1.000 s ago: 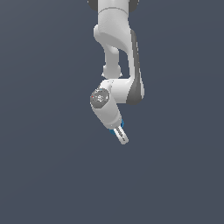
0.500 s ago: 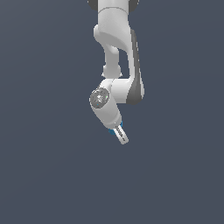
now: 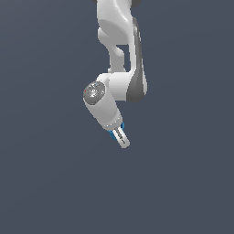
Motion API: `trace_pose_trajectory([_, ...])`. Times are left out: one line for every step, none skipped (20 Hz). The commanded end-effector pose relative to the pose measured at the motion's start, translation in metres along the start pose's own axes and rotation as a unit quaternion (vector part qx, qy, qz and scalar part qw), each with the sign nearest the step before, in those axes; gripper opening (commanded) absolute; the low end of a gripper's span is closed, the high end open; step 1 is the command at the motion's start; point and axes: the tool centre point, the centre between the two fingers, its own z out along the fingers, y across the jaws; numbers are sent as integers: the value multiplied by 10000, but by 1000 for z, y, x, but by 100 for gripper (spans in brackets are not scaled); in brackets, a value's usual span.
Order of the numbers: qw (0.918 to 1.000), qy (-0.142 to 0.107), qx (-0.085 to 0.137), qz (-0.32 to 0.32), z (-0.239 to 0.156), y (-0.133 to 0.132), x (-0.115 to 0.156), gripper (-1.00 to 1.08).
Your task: Pick up the object and move it to a goal position.
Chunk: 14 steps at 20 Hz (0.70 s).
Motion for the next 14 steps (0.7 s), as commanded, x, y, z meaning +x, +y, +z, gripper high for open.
trace_pose_trajectory([10000, 9, 13, 0, -23, 1, 4, -100])
trace_pose_trajectory([10000, 11, 12, 2, -33, 1, 6, -100])
trace_pose_trajectory([10000, 11, 12, 2, -42, 2, 8, -100])
trace_pose_trajectory([10000, 13, 10, 3, -52, 3, 11, -100])
trace_pose_trajectory([10000, 13, 10, 3, -63, 3, 13, -100])
trace_pose_trajectory([10000, 13, 10, 3, -73, 4, 15, -100])
trace_pose_trajectory([10000, 13, 10, 3, -83, 4, 17, -100])
trace_pose_trajectory([10000, 13, 10, 3, -93, 4, 19, -100])
trace_pose_trajectory([10000, 13, 10, 3, -103, 5, 21, -100])
trace_pose_trajectory([10000, 13, 10, 3, -111, 5, 23, -100])
trace_pose_trajectory([10000, 14, 10, 1, -119, 5, 24, -100])
trace_pose_trajectory([10000, 14, 10, 1, -126, 5, 26, -100])
trace_pose_trajectory([10000, 14, 10, 1, -133, 5, 28, -100])
trace_pose_trajectory([10000, 12, 11, -1, -139, 5, 29, -100])
